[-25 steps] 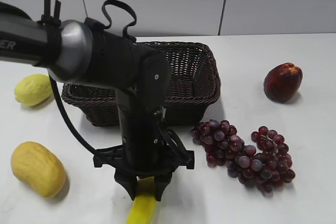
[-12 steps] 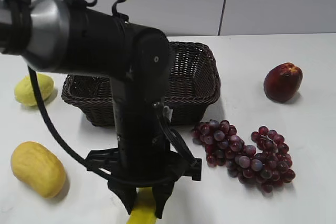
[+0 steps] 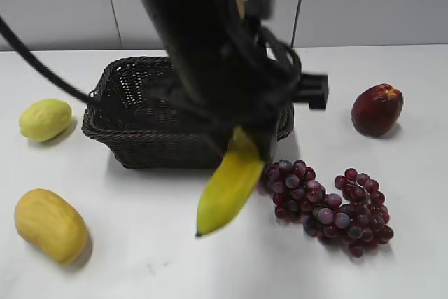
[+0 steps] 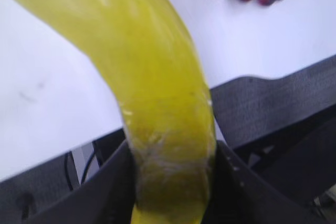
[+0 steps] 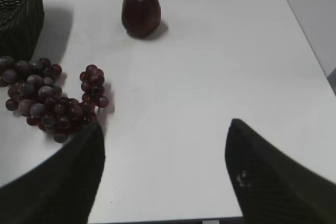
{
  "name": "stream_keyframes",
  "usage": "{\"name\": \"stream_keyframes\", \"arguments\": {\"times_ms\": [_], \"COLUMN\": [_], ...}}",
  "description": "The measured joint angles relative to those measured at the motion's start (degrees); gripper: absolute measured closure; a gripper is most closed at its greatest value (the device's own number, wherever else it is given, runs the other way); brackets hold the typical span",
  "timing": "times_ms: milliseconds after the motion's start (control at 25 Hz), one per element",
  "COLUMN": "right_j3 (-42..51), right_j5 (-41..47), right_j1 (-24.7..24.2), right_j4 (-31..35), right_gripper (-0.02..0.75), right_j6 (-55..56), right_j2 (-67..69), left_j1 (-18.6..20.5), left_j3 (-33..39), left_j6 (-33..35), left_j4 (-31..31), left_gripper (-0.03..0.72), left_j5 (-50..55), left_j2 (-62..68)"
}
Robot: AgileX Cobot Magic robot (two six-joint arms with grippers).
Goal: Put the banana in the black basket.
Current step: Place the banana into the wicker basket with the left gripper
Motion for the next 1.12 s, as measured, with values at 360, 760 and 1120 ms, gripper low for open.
{"name": "stream_keyframes", "arguments": {"times_ms": [360,760,1120], "right_j3": [0.0,0.0,0.0], "right_j5": [-0.05,0.01,0.01], "right_j1": [0.0,0.0,0.0], "right_j4": [0.0,0.0,0.0], "right_gripper": [0.166,0.166,0.166], "right_j6": [0.0,0.0,0.0], "right_j2": [0.0,0.0,0.0], "left_j1": [5.61,12.96,13.01], "left_j3": [-10.53,-10.6,-10.6], "left_j6": [0.06,5.94,19.44], "left_j4": [17.81,23.6,25.37], "left_gripper": [0.279,0.279,0.275], "left_j5": [-8.36,-17.31,-18.02], "left_j2": [-0.2,7.31,15.75]}}
